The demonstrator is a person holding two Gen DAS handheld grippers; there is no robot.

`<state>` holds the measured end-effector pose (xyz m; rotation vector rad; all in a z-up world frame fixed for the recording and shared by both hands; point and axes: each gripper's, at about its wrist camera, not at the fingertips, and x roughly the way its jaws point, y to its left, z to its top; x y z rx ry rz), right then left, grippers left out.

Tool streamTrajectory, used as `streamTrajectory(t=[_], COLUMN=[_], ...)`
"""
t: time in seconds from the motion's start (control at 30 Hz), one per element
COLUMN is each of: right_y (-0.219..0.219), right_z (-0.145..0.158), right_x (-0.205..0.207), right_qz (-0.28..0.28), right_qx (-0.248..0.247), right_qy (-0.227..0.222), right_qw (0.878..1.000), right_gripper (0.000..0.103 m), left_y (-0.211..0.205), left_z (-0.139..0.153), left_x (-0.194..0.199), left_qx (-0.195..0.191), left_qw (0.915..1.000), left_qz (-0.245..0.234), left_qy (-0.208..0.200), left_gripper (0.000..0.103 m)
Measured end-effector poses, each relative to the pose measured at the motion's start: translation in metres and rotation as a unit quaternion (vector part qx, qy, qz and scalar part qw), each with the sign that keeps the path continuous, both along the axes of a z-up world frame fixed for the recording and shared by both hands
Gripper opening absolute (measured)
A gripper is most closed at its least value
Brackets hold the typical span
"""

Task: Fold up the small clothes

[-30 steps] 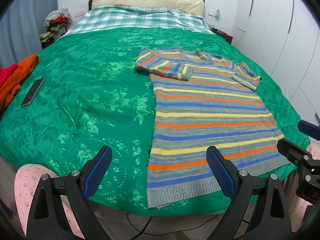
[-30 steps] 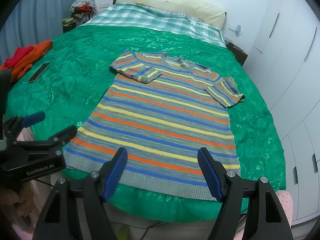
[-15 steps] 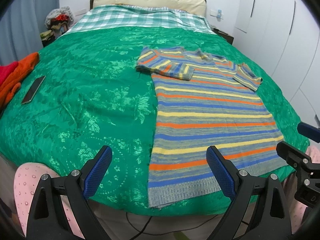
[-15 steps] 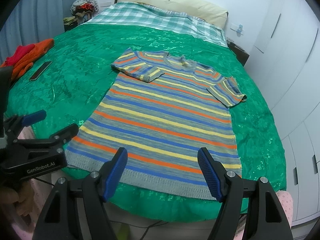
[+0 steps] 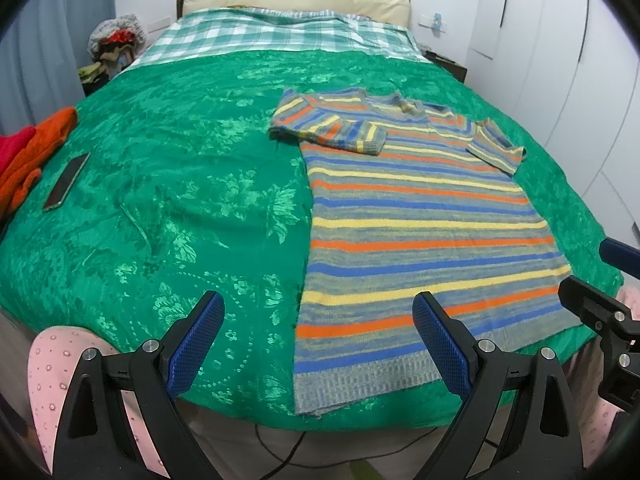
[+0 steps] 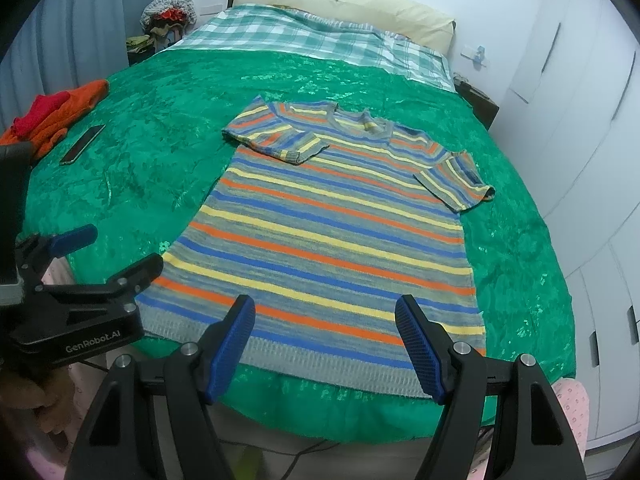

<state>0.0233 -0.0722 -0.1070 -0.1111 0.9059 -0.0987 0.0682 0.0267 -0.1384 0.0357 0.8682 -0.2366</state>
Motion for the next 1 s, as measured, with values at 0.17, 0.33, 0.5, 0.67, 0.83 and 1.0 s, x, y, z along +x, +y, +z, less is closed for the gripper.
streamTrajectory(t=[0.17, 0.33, 0.5, 0.67, 0.83, 1.0], right_y=[-0.003, -0.003, -0.003, -0.002, -0.003, -0.003], right_z=[-0.001, -0.003, -0.004, -0.006, -0.008, -0.010], right_x=[0.000, 0.000, 0.001, 0.001, 0.001, 0.001], right_qz=[-0.005, -0.007, -0.005, -0.003, -0.004, -0.003], right_qx=[0.004, 0.005, 0.006, 0.006, 0.007, 0.009], right_qy=[0.002, 0.005, 0.008, 0.010, 0.013, 0.015], right_qw=[1.000, 1.000, 1.000, 1.000, 1.000, 1.000], right_gripper=[0.072, 0.072, 0.072, 0.072, 0.072, 0.072], left_y=[-0.001, -0.001, -0.001, 0.000, 0.000, 0.000], left_z=[-0.001, -0.002, -0.002, -0.003, -0.003, -0.004], left_x=[0.000, 0.000, 0.000, 0.001, 0.001, 0.001], left_qx=[0.002, 0.002, 0.002, 0.001, 0.002, 0.003], left_qw=[1.0000, 1.0000, 1.0000, 1.0000, 1.0000, 1.0000], left_qz=[0.000, 0.000, 0.000, 0.002, 0.002, 0.003], left_qy=[0.001, 0.001, 0.002, 0.003, 0.005, 0.006], left_gripper=[0.096, 0.096, 0.096, 0.096, 0.096, 0.096])
